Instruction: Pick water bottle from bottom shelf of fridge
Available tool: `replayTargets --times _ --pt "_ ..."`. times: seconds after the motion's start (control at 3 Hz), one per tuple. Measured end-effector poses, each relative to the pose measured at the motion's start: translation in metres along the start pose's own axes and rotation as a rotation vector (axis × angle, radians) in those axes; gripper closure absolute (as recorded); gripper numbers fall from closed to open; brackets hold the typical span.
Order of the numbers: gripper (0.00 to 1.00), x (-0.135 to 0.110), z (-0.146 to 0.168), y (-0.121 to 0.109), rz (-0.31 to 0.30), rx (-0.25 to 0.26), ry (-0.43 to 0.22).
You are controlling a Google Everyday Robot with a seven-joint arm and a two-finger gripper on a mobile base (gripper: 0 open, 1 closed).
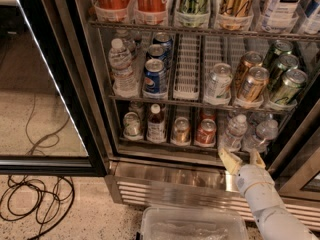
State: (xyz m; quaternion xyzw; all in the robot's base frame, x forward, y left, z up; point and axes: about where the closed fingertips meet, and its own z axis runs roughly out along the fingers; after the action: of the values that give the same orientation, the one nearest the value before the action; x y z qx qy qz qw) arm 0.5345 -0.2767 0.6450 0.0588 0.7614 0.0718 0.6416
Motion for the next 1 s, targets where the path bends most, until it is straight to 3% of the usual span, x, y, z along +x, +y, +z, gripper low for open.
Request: replayTargets --times 1.0 --pt "0.28 -0.001 0.003 -0.014 -0.022 0.053 -0.100"
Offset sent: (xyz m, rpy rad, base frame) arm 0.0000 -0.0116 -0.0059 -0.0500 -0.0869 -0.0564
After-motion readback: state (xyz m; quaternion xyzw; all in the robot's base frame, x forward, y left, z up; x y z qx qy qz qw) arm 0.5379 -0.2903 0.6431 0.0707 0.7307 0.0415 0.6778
